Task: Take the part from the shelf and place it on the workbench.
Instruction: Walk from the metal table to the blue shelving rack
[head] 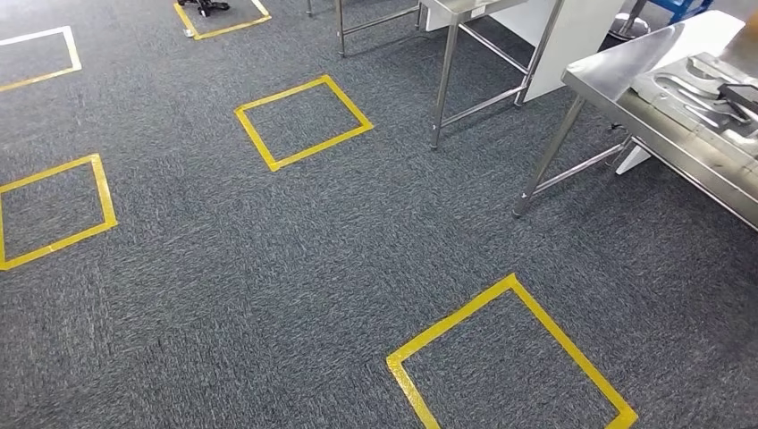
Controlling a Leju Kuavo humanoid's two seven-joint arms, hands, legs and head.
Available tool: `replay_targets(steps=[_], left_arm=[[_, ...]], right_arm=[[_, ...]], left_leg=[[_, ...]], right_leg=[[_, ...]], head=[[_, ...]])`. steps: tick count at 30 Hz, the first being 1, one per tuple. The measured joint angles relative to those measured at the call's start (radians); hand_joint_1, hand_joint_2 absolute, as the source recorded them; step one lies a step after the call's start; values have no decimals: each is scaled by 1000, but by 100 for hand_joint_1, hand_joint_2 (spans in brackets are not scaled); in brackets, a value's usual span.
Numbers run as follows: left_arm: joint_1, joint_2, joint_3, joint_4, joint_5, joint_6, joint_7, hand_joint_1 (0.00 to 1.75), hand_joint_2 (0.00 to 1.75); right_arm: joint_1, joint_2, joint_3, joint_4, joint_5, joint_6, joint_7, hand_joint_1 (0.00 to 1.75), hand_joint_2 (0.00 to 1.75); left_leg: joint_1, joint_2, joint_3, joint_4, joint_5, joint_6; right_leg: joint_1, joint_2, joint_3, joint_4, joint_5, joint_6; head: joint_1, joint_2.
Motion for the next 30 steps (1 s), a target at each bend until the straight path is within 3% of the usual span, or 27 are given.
replay_targets(steps=[2, 3, 4, 5, 7, 8, 10, 11, 13, 15, 17, 19, 20, 21, 22, 24, 25, 26, 28, 29, 30], left_arm=[[-3, 0, 0, 0, -1, 0, 1, 0, 0], [-5, 0, 0, 0, -2, 0, 1, 0, 0], [-5, 0, 0, 0, -3, 0, 1, 0, 0], [-4, 0, 0, 0, -3, 0, 2, 0, 0], [-3, 0, 0, 0, -5, 0, 3, 0, 0], [-3, -1, 0, 0, -7, 0, 3, 0, 0], [-6, -1, -1, 0, -12, 0, 5, 0, 0], [-6, -2, -1, 0, -14, 0, 6, 0, 0], [-2, -2, -2, 0, -17, 0, 7, 0, 0], [1, -2, -2, 0, -18, 1, 9, 0, 0], [-2, -1, -2, 0, -19, 1, 10, 0, 0], [-6, -1, -2, 0, -19, 1, 11, 0, 0], [-5, 0, -2, 0, -19, 1, 11, 0, 0], [-4, 0, -2, 0, -19, 2, 11, 0, 0], [-2, 0, -2, 0, -20, 2, 11, 0, 0], [-3, 1, -2, 0, -20, 2, 12, 0, 0], [-4, 1, -2, 0, -21, 2, 12, 0, 0], [-5, 1, -3, 0, -21, 2, 12, 0, 0], [-2, 2, -3, 0, -21, 2, 13, 0, 0], [1, 2, -3, 0, -22, 2, 13, 0, 0], [2, 2, -3, 0, -22, 2, 13, 0, 0]], right_arm=[[3, 2, -5, -5, 5, 3, 3, 0, 0], [4, 2, -7, -6, 7, 4, 5, 0, 0], [5, 3, -10, -7, 10, 4, 7, 0, 0], [5, 4, -12, -9, 14, 6, 9, 0, 0], [5, 7, -17, -16, 21, 10, 13, 0, 0], [6, 8, -19, -20, 25, 12, 15, 0, 0], [6, 12, -23, -27, 33, 14, 17, 0, 0], [6, 13, -24, -30, 36, 15, 17, 0, 0], [4, 18, -25, -37, 42, 17, 17, 0, 0], [4, 23, -25, -44, 49, 20, 18, 0, 0], [7, 27, -27, -48, 55, 23, 18, 0, 0], [11, 30, -31, -51, 60, 24, 19, 0, 0], [11, 31, -32, -53, 63, 25, 20, 0, 0], [10, 33, -33, -55, 65, 26, 20, 0, 0], [10, 34, -34, -57, 67, 26, 20, 0, 0], [9, 37, -36, -60, 70, 26, 20, 0, 0], [9, 39, -38, -62, 70, 26, 21, 0, 0], [8, 40, -39, -63, 71, 26, 21, 0, 0], [3, 42, -40, -65, 71, 27, 21, 0, 0], [1, 43, -41, -65, 72, 27, 22, 0, 0], [1, 44, -41, -66, 72, 27, 22, 0, 0]], left_leg=[[0, -17, -3, -2, 6, 10], [-1, -28, -6, -2, 7, 11], [-2, -39, -7, -1, 8, 12], [-3, -52, -7, 1, 8, 12], [-3, -78, -6, 4, 7, 11], [-3, -91, -7, 7, 7, 9], [-4, -114, -12, 13, 7, -1], [-3, -124, -16, 13, 8, -8], [-1, -139, -22, 11, 12, -22], [-2, -105, -36, 38, -8, -31], [-2, -46, -84, 146, -71, -38], [1, -24, -141, 271, -126, -47], [2, -21, -149, 294, -128, -49], [3, -17, -136, 274, -110, -51], [5, -10, -106, 221, -79, -51], [3, 28, -27, 76, -25, -46], [0, 42, -3, 31, -12, -40], [-3, 50, 7, 8, -8, -34], [-7, 33, 2, 6, -6, -21], [-6, 24, 2, 1, -2, -15], [-4, 14, 3, -4, 2, -8]], right_leg=[[-2, 50, -57, 119, -68, 4], [-2, 59, -91, 187, -96, 4], [-2, 62, -115, 232, -105, 4], [-2, 63, -123, 241, -93, 3], [-2, 74, -89, 156, -23, -2], [-2, 96, -60, 87, 11, -7], [-1, 130, -21, -9, 46, -14], [0, 137, -15, -24, 47, -17], [1, 116, -14, -31, 52, -26], [-3, 92, -9, -42, 59, -41], [-2, 63, -8, -47, 60, -51], [2, 32, -9, -46, 59, -54], [3, 18, -9, -46, 57, -54], [3, 5, -7, -45, 56, -53], [3, -7, -5, -45, 53, -51], [5, -30, 3, -43, 47, -42], [6, -39, 6, -42, 44, -37], [8, -48, 8, -41, 42, -31], [9, -63, 12, -43, 41, -21], [7, -58, 14, -40, 37, -15], [5, -38, 9, -26, 23, -10]], head=[[4, 0], [4, 0], [4, 0], [4, 0], [5, 0], [5, 0], [5, 0], [5, 0], [5, 0], [2, 0], [-4, 0], [-7, 0], [-7, 0], [-8, 0], [-8, 0], [-7, 0], [-7, 0], [-6, 0], [-4, 0], [-3, 0], [-2, 0]])
